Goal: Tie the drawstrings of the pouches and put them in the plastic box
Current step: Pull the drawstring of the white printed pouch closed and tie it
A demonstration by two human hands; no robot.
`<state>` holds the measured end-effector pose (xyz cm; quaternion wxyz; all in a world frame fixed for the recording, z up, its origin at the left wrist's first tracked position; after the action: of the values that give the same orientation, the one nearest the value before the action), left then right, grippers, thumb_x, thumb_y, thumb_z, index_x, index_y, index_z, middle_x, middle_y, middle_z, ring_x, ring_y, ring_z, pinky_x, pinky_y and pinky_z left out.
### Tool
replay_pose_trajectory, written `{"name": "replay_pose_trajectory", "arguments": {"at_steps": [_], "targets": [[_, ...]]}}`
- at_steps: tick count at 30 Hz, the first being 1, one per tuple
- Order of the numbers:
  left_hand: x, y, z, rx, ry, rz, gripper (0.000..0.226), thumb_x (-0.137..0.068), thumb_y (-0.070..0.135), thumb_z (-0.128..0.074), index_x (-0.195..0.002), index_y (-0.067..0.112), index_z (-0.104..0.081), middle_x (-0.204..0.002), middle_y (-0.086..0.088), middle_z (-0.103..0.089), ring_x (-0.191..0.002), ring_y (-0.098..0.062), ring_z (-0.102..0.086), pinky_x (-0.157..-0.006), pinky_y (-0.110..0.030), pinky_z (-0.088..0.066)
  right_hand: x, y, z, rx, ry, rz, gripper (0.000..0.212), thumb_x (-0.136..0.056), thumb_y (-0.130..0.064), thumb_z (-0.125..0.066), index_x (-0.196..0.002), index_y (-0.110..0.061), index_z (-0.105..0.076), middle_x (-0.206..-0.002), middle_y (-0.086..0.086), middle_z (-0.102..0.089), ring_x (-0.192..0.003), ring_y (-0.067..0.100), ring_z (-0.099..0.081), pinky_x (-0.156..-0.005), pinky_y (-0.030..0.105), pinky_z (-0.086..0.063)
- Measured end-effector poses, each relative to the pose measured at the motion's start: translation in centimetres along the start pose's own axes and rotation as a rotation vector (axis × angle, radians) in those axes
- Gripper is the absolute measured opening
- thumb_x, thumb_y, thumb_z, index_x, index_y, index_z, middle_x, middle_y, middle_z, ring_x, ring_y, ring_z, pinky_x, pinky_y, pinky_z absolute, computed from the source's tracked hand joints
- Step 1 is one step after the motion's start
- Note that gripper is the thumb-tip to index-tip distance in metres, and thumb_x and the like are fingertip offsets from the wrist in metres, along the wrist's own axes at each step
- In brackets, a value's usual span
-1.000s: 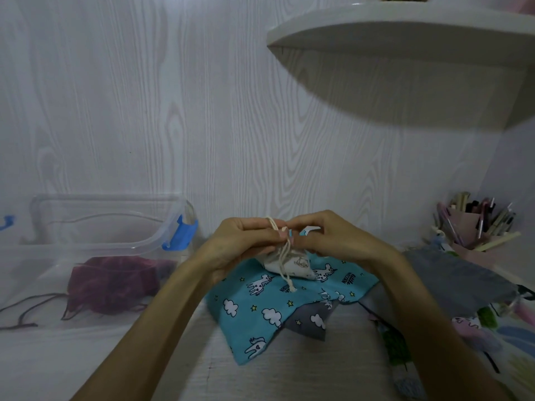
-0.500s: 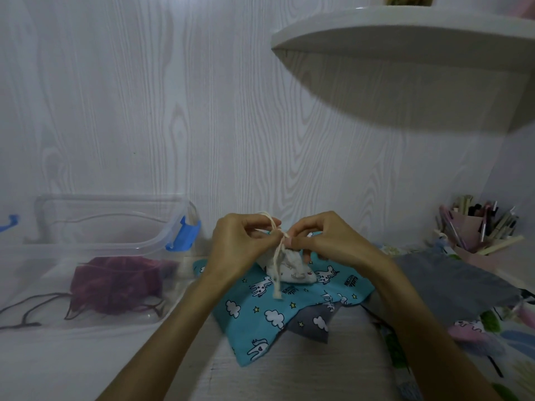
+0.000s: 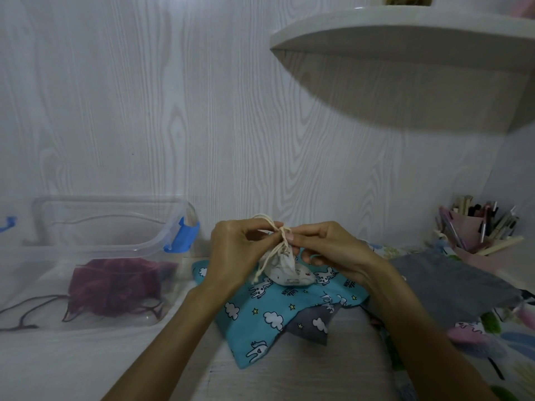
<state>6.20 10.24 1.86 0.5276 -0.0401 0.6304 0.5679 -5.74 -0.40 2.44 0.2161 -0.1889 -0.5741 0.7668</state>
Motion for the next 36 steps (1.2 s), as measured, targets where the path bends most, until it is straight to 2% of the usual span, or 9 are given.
{"name": "replay_pose_trajectory", "arguments": {"at_steps": [7,12,14,16,20,25,27,31,36], "targets": [[-0.2,-0.6,-0.4,0.061,-0.169,0.071,0.020,-0.082,0.013,-0.069,-0.098,0.025,-0.072,-0.098,0.010,-0.072,-0.094,0.002,-0.067,-0.086,-0.023,-0.055,0.3,-0.6,1.0,0.056,0.104,0.039,0.008,-0.083,-0.020,-0.069,-0.087,-0.016,-0.074,-0.074,-0.002,-0.073,-0.060,0.005,-0.063,-0.052,0.014,-0.044],[-0.2,-1.2,-0.6,0.040,-0.177,0.131,0.014,-0.082,0.019,-0.068,-0.092,0.029,-0.074,-0.096,0.013,-0.073,-0.093,0.001,-0.068,-0.086,-0.029,-0.056,0.6,-1.7,1.6,0.774,0.727,0.327,0.008,-0.085,-0.025,-0.061,-0.084,-0.022,-0.069,-0.076,-0.008,-0.067,-0.065,0.011,-0.061,-0.061,0.024,-0.046],[-0.3,-1.5,-0.1,0.086,-0.115,0.173,0.015,-0.082,0.015,-0.069,-0.090,0.027,-0.074,-0.095,0.011,-0.073,-0.091,-0.002,-0.069,-0.086,-0.030,-0.056,1.1,-1.9,2.3,0.799,0.853,0.383,0.012,-0.088,-0.024,-0.059,-0.091,-0.024,-0.070,-0.081,-0.007,-0.069,-0.070,0.012,-0.061,-0.061,0.024,-0.044],[-0.5,-1.8,0.4,0.128,-0.074,0.213,0.015,-0.081,0.012,-0.069,-0.091,0.023,-0.074,-0.094,0.011,-0.073,-0.089,-0.003,-0.069,-0.086,-0.028,-0.056,0.5,-0.7,3.9,0.817,0.775,0.221,0.019,-0.087,-0.019,-0.061,-0.102,-0.025,-0.070,-0.097,-0.004,-0.071,-0.083,0.015,-0.064,-0.069,0.027,-0.049],[-0.5,-1.9,0.3,0.158,-0.098,0.233,0.014,-0.080,0.011,-0.070,-0.087,0.023,-0.075,-0.092,0.011,-0.074,-0.088,-0.005,-0.070,-0.085,-0.028,-0.056,-0.4,2.0,4.7,0.822,0.317,-0.128,0.051,-0.085,-0.005,-0.059,-0.131,-0.023,-0.051,-0.129,0.001,-0.055,-0.106,0.020,-0.057,-0.092,0.036,-0.047],[-0.1,-1.9,-0.8,0.144,-0.144,0.223,0.014,-0.079,0.013,-0.071,-0.089,0.022,-0.075,-0.093,0.009,-0.074,-0.087,-0.005,-0.070,-0.083,-0.028,-0.057,0.2,-0.7,2.0,0.295,0.089,0.093,0.033,-0.094,-0.008,-0.052,-0.124,-0.020,-0.058,-0.116,-0.001,-0.064,-0.064,0.004,-0.061,-0.056,0.016,-0.048],[0.0,-2.0,-0.8,0.130,-0.166,0.205,0.014,-0.081,0.013,-0.070,-0.091,0.022,-0.075,-0.094,0.009,-0.074,-0.088,-0.006,-0.070,-0.082,-0.027,-0.057,0.4,-0.5,0.4,0.297,-0.062,0.047,0.029,-0.090,-0.016,-0.060,-0.118,-0.024,-0.063,-0.107,-0.004,-0.068,-0.067,0.004,-0.065,-0.056,0.015,-0.049],[0.3,-2.5,-1.0,0.166,-0.207,0.230,0.017,-0.083,0.014,-0.067,-0.096,0.021,-0.074,-0.098,0.012,-0.073,-0.096,-0.003,-0.067,-0.087,-0.025,-0.054,-0.3,0.0,0.3,0.221,0.093,0.028,0.024,-0.082,-0.017,-0.071,-0.106,-0.013,-0.071,-0.095,0.005,-0.073,-0.069,0.009,-0.069,-0.056,0.015,-0.051],[0.3,-2.3,-1.2,0.220,-0.165,0.215,0.017,-0.082,0.012,-0.067,-0.095,0.020,-0.074,-0.096,0.013,-0.073,-0.094,-0.007,-0.069,-0.085,-0.025,-0.055,-0.1,1.1,0.2,0.096,-0.046,-0.137,0.024,-0.077,-0.024,-0.074,-0.097,-0.011,-0.072,-0.083,0.007,-0.074,-0.066,0.012,-0.069,-0.060,0.018,-0.055]]}}
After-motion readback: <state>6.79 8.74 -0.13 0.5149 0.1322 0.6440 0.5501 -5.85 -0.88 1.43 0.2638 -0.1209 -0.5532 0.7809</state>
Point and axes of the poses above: each hand's wrist, its own x-axis away from the middle knuckle, its own z-axis out of the back of the hand, y = z × x, the point moved 4 cm from there along -x, towards the middle knuckle
